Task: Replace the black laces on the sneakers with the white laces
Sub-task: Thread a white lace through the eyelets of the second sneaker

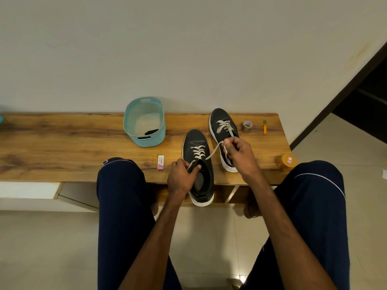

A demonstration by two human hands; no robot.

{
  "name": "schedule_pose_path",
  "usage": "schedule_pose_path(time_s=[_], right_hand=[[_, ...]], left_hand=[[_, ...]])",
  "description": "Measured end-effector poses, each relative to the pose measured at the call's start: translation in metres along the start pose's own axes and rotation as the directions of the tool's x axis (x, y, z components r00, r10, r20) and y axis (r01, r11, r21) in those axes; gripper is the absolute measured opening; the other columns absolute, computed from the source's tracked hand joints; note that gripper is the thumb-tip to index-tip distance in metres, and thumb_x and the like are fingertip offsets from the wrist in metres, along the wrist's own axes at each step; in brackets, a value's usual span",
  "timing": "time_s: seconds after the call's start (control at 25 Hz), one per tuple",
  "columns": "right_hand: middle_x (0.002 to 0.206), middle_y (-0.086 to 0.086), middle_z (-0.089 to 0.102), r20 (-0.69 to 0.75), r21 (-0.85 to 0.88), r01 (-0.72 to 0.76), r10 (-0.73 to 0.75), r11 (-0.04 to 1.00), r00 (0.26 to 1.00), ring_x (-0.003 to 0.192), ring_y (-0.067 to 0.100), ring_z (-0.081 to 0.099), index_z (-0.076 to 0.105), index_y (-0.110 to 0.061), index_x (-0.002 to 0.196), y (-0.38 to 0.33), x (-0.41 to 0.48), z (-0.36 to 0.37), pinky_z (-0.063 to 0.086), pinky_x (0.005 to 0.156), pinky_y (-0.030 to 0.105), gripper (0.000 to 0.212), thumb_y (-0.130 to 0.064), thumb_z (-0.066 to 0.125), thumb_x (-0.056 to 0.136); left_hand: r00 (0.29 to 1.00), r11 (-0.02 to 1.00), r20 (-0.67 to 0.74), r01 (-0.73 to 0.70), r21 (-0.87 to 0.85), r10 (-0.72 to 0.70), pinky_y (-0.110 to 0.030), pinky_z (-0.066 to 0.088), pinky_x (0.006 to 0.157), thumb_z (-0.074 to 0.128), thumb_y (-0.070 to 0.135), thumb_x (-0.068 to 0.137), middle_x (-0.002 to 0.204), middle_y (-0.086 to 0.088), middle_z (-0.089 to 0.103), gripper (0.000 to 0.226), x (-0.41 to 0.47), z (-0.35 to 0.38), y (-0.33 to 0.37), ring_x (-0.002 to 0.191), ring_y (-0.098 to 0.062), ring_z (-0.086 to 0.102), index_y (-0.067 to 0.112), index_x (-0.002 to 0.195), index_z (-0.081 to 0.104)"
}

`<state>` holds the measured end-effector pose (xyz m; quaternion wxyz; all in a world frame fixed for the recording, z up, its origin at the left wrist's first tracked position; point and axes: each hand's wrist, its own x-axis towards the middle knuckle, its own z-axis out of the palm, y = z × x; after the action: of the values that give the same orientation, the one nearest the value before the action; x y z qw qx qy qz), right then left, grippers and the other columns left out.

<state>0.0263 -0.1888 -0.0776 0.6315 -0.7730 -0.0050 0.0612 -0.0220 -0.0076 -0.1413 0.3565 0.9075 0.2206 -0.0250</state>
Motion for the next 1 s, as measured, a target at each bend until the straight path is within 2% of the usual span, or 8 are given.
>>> schedule_pose_path(time_s=[0.12, 0.2, 0.36, 0.44, 0.52, 0.68, 0.8, 1.0], right_hand=[[0.080, -0.003, 0.061, 0.037, -0.523, -0.067, 0.100, 0.850, 0.994, 0.076, 0.012, 0.058, 0.061, -0.014, 0.097, 0.021, 0.001, -0.001, 0.042, 0.069, 0.030, 0.018, -0.031, 0.057, 0.099], [0.084, 0.001, 0.059, -0.051, -0.603, -0.139, 0.136, 0.785, 0.989, 0.080, 0.018, 0.057, 0.053, -0.013, 0.098, 0.028, -0.004, 0.002, 0.041, 0.068, 0.031, 0.021, -0.034, 0.060, 0.097], [0.084, -0.003, 0.064, -0.041, -0.281, -0.119, 0.112, 0.952, 0.993, 0.080, 0.010, 0.058, 0.063, -0.014, 0.090, 0.019, -0.010, 0.005, 0.045, 0.069, 0.027, 0.020, -0.034, 0.064, 0.095], [0.092, -0.005, 0.069, -0.018, -0.165, -0.096, 0.094, 0.982, 0.995, 0.088, 0.009, 0.062, 0.070, -0.020, 0.096, 0.013, -0.016, 0.004, 0.052, 0.083, 0.033, 0.010, -0.022, 0.060, 0.098], [0.093, -0.001, 0.072, -0.034, -0.038, -0.032, 0.031, 0.999, 0.999, 0.087, 0.010, 0.065, 0.072, -0.020, 0.100, -0.001, -0.027, 0.001, 0.054, 0.085, 0.033, 0.022, -0.005, 0.056, 0.098], [0.092, 0.007, 0.076, -0.047, 0.161, 0.174, -0.168, 0.972, 0.985, 0.091, 0.015, 0.072, 0.064, -0.013, 0.117, -0.053, -0.038, -0.001, 0.057, 0.085, 0.027, 0.029, 0.004, 0.058, 0.094], [0.092, 0.012, 0.076, -0.098, 0.258, 0.255, -0.237, 0.932, 0.967, 0.091, 0.020, 0.073, 0.066, -0.005, 0.108, -0.092, -0.031, 0.006, 0.058, 0.086, 0.029, 0.021, 0.007, 0.060, 0.092], [0.086, 0.012, 0.075, -0.086, 0.264, 0.309, -0.296, 0.914, 0.951, 0.080, 0.018, 0.074, 0.068, -0.003, 0.100, -0.141, -0.017, 0.027, 0.059, 0.078, 0.031, 0.012, 0.004, 0.060, 0.093]], left_hand=[[0.999, 1.000, 0.040, -0.019, 0.004, 0.019, -0.031, 0.043, 0.068, 0.061, 0.056, 0.089, 0.104, -0.003, 0.056, 0.044, 0.000, -0.001, 0.000, 0.085, -0.016, 0.054, 0.013, 0.097, 0.060], [0.997, 0.987, 0.071, -0.017, -0.162, 0.029, -0.038, 0.053, 0.066, 0.054, 0.058, 0.092, 0.093, -0.010, 0.067, 0.050, 0.000, -0.009, 0.002, 0.078, -0.019, 0.063, 0.010, 0.086, 0.065], [0.998, 0.785, 0.035, -0.021, -0.619, 0.054, -0.023, 0.053, 0.074, 0.046, 0.036, 0.103, 0.096, -0.004, 0.071, 0.041, -0.010, -0.043, 0.023, 0.094, -0.007, 0.067, 0.002, 0.095, 0.067], [0.992, 0.671, -0.002, -0.085, -0.737, 0.124, -0.032, 0.051, 0.090, 0.044, 0.028, 0.104, 0.110, 0.002, 0.070, 0.034, -0.013, -0.059, 0.028, 0.112, -0.013, 0.063, 0.008, 0.086, 0.065], [0.972, 0.579, -0.007, -0.145, -0.802, 0.233, -0.040, 0.048, 0.098, 0.044, 0.025, 0.104, 0.121, 0.002, 0.069, 0.034, -0.019, -0.075, 0.036, 0.118, -0.017, 0.061, 0.014, 0.080, 0.065], [0.908, 0.536, -0.033, -0.276, -0.798, 0.418, -0.035, 0.049, 0.099, 0.044, 0.018, 0.104, 0.117, -0.005, 0.071, 0.028, -0.031, -0.105, 0.055, 0.113, -0.019, 0.064, 0.011, 0.103, 0.071], [0.850, 0.574, -0.105, -0.434, -0.695, 0.515, -0.025, 0.050, 0.094, 0.052, 0.011, 0.100, 0.115, -0.002, 0.072, 0.025, -0.028, -0.127, 0.075, 0.105, -0.015, 0.067, 0.002, 0.118, 0.067], [0.810, 0.579, -0.227, -0.554, -0.597, 0.541, -0.042, 0.057, 0.091, 0.056, 0.001, 0.096, 0.100, -0.007, 0.076, 0.028, -0.017, -0.147, 0.104, 0.092, -0.024, 0.073, 0.008, 0.122, 0.063]])
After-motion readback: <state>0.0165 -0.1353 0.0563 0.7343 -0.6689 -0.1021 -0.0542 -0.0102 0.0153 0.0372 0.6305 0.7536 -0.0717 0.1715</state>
